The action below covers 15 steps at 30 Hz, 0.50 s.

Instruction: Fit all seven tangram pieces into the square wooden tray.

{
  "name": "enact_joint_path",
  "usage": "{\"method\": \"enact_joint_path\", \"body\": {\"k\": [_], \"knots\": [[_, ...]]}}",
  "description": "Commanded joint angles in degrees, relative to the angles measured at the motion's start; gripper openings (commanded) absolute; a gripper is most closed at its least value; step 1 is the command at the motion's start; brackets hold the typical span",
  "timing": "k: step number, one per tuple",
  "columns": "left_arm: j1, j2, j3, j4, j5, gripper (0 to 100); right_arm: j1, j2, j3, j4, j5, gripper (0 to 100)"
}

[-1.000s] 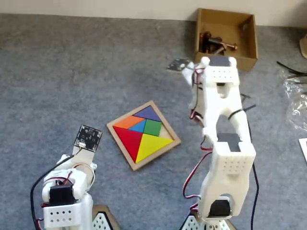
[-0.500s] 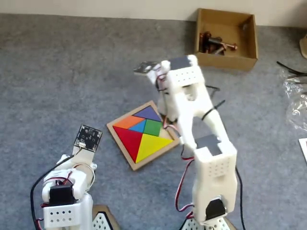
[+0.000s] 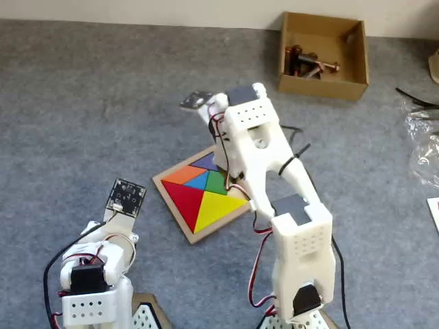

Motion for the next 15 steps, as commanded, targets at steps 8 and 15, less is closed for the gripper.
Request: {"method": "enact_joint_path", "body": {"k": [8, 15], "knots": [[-0.2, -0.5, 1.2, 0.4, 0.6, 1, 1.9, -1.5, 5.9, -5.6, -0.6, 0.5], [-0.2, -0.5, 1.2, 0.4, 0.6, 1, 2.1, -1.5, 5.8, -5.6, -0.6, 0.5]]}}
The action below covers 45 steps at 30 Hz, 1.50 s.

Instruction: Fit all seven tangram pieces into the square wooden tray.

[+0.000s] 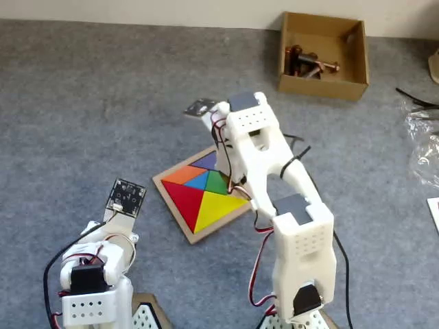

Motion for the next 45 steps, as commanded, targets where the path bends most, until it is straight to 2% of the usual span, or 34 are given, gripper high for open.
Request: {"method": "enact_joint_path", "body": {"k": [1, 45], "knots": [[-0.2, -0.5, 1.2, 0.4, 0.6, 1, 1.6, -1.5, -0.5, -0.5, -0.4, 0.5], [-0.2, -0.5, 1.2, 0.4, 0.6, 1, 2.8, -1.3, 0.0, -1.2, -2.1, 1.0]]}}
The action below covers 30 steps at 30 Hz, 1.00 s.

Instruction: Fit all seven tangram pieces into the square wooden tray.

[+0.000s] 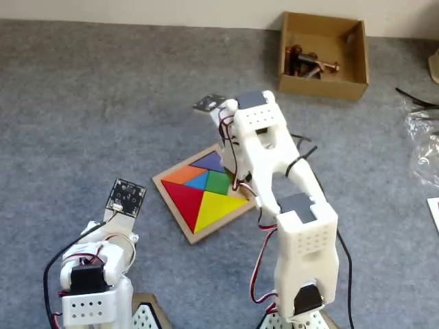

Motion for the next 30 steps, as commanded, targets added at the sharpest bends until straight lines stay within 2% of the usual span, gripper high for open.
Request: {"method": "enact_joint_path", "body": {"k": [1, 9, 20, 30], "knots": [[-0.2, -0.5, 1.2, 0.4, 0.6, 1, 0.4, -1.3, 0.0, -0.5, -0.4, 1.1], [-0.2, -0.5, 1.2, 0.4, 0.6, 1, 0.0, -1.4, 0.0, -0.4, -0.4, 4.5], [-0.2, -0.5, 1.2, 0.4, 0.6, 1, -5.8, -1.2, 0.0, -0.1, -2.7, 4.6], [-0.2, -0.5, 1.2, 0.4, 0.6, 1, -3.5, -1.1, 0.1, -0.4, -2.9, 4.8]]}}
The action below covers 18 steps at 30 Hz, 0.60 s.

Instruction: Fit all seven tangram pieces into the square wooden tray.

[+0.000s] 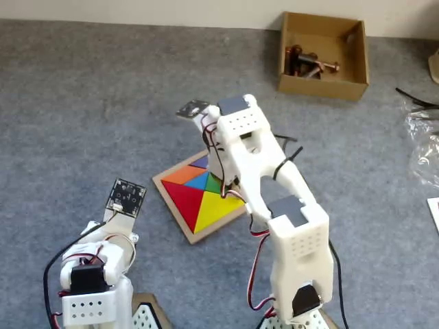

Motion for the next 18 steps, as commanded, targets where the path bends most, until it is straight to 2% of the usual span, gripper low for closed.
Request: {"method": "enact_joint_path", "body": {"k": [1, 12, 18], "knots": [[-0.2, -0.5, 1.2, 0.4, 0.6, 1, 1.8, -1.1, 0.1, -0.4, -0.7, 4.9], [-0.2, -0.5, 1.2, 0.4, 0.6, 1, 2.3, -1.1, 0.1, -0.5, -0.7, 4.9], [-0.2, -0.5, 1.2, 0.4, 0.6, 1, 4.9, -1.1, 0.0, -0.5, -0.6, 4.9]]}}
